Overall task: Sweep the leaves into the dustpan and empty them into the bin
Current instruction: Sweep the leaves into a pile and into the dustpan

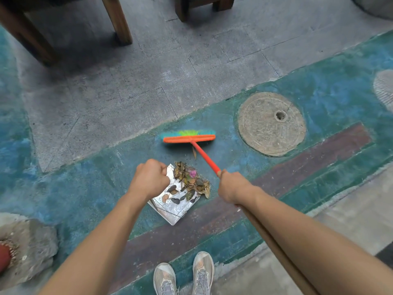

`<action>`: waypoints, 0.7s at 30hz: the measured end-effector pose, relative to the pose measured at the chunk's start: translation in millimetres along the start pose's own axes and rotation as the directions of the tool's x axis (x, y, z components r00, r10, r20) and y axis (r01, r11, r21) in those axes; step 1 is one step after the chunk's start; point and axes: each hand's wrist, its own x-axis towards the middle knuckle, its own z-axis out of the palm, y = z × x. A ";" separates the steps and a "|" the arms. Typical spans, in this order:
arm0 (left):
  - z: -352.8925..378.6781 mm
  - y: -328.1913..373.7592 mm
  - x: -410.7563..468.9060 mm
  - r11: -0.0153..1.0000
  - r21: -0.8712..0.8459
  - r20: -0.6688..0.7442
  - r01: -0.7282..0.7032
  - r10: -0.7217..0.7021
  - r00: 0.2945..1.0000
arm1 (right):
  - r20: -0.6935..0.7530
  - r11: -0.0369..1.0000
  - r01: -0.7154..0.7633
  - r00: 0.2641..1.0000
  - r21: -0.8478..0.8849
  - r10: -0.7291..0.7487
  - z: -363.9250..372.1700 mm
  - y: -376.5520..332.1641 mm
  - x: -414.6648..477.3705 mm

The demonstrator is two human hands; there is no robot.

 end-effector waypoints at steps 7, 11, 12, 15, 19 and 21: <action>-4.4 8.7 3.5 0.999 0.017 0.025 0.027 -0.027 0.999 | 0.263 1.000 -0.010 0.965 -0.021 0.015 15.9 17.1 -44.9; -5.8 11.7 -0.3 0.999 0.012 0.035 0.035 -0.036 0.999 | 0.294 0.971 -0.070 0.956 0.228 0.000 -27.6 35.6 -64.2; -6.7 11.5 -0.4 0.999 0.013 0.036 0.034 -0.034 0.999 | 0.294 0.969 -0.064 0.956 0.238 -0.009 -37.0 36.1 -62.7; -7.9 11.6 -1.0 0.999 0.004 0.033 0.034 -0.034 0.999 | 0.235 0.986 0.024 0.970 0.168 -0.064 -53.0 24.5 -46.1; -5.6 6.8 -4.2 0.999 0.012 0.028 0.031 -0.032 0.999 | 0.033 0.996 0.085 0.996 -0.021 -0.084 -47.4 -10.6 15.3; -3.3 5.4 -7.2 0.999 0.010 0.033 0.036 -0.037 0.999 | -0.008 0.995 0.092 0.996 -0.046 -0.092 -39.8 -28.7 45.8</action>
